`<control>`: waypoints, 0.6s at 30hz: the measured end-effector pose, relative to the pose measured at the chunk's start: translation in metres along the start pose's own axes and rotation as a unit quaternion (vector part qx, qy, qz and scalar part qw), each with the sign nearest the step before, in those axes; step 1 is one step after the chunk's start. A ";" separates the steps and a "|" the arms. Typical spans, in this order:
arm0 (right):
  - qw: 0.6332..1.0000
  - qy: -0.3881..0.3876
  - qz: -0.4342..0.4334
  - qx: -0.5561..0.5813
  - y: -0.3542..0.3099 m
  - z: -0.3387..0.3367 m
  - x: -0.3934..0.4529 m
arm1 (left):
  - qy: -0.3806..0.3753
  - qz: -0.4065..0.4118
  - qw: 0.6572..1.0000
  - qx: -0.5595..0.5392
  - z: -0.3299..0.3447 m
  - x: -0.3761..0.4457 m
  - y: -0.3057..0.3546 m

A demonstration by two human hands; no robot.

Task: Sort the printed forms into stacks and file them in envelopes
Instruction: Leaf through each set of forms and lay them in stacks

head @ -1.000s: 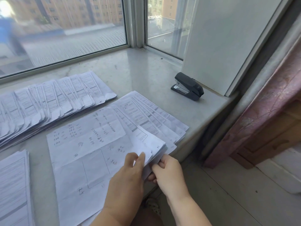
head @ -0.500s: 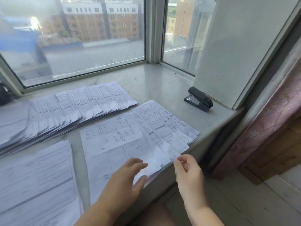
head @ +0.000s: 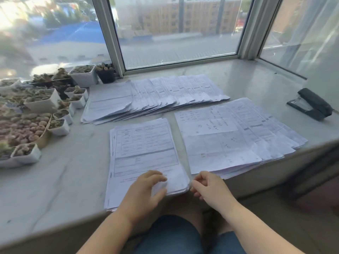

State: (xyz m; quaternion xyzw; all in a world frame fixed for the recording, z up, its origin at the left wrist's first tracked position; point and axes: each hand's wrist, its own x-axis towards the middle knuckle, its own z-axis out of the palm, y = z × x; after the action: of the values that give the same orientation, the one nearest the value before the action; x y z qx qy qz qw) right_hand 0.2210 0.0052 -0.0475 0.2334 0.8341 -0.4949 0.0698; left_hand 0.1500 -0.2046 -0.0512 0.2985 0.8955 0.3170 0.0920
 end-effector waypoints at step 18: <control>0.973 -0.046 0.087 0.209 -0.009 0.009 0.017 | 0.132 -0.030 0.986 -0.101 0.012 -0.005 -0.015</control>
State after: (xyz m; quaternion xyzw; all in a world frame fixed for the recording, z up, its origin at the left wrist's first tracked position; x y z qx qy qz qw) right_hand 0.2010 -0.0010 -0.0503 0.2910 0.6846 -0.6607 0.1007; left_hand 0.1512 -0.2113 -0.0699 0.2159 0.8718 0.4397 0.0120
